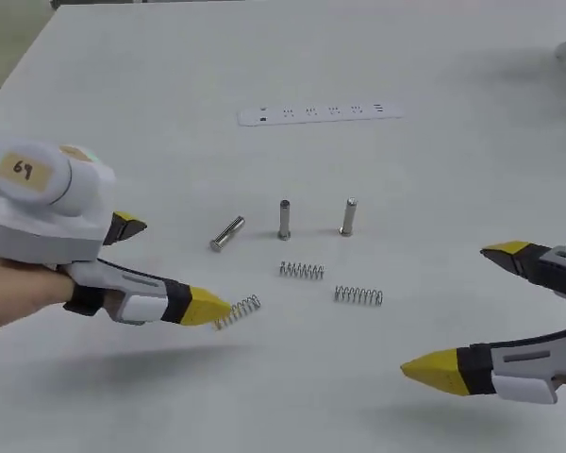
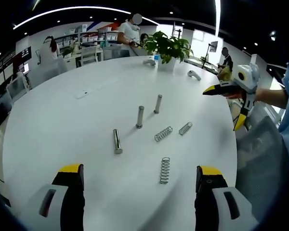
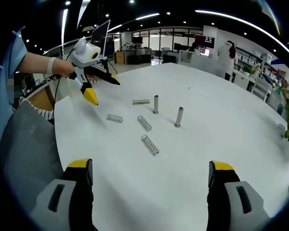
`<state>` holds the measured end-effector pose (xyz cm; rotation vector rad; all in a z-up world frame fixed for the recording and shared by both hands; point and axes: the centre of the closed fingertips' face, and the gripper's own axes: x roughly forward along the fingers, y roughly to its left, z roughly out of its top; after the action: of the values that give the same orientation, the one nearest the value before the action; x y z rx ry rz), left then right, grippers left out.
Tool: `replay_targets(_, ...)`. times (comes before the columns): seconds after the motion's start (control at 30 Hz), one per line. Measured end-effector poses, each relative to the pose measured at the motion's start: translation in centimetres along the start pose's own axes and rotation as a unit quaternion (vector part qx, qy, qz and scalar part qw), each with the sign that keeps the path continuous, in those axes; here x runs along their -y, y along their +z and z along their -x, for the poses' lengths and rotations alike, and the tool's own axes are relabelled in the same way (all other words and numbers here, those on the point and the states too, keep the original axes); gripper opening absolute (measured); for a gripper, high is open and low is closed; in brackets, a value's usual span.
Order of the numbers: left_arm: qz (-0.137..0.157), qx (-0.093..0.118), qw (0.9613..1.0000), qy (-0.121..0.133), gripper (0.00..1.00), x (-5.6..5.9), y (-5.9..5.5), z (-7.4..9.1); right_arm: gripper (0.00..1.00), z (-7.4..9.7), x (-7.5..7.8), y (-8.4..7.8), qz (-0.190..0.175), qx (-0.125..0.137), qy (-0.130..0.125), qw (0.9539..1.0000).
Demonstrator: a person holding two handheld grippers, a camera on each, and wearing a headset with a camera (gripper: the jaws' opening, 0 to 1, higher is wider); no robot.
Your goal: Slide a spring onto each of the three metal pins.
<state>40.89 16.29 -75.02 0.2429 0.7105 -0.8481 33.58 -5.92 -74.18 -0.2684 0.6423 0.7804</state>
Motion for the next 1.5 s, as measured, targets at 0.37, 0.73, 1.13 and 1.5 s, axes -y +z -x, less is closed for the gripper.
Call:
replay_targets(0.37,-0.008,-0.016,0.9998,0.003,0.86,-1.3,0.8,-1.2,0.98,0.1,-0.2,-0.9,-0.010,-0.004,0.002,0.9999)
replay_targets(0.73,0.007,-0.021,0.9998,0.002,0.76,-2.4,1.6,-2.3,0.97,0.1,-0.5,-1.1,-0.018,-0.003,0.002,0.9998)
replay_targets(1.13,0.004,-0.028,0.9996,0.005,0.61,-3.1,2.9,-4.1,0.97,0.3,-0.4,-1.4,-0.025,-0.001,-0.002,0.9997)
replay_targets(1.5,0.004,-0.040,0.9991,0.008,0.48,-3.6,3.3,-5.8,0.97,1.1,0.2,-1.7,-0.035,0.002,-0.010,0.9993)
